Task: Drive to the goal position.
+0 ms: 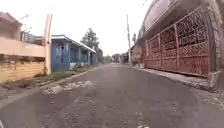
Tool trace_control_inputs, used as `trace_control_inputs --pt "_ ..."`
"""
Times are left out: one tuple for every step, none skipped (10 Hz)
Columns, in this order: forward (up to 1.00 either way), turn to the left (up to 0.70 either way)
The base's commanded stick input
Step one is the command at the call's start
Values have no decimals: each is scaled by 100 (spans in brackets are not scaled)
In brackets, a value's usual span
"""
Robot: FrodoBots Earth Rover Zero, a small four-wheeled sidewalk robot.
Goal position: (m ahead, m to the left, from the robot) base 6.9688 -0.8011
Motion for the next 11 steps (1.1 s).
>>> trace_control_inputs --pt "100 0" --pt "100 0" --pt "100 -3" --pt "100 -26" --pt "100 -34" --pt "100 -15" --pt "100 0" --pt "100 0" --pt "100 0" --pt "100 0" --pt "100 0"
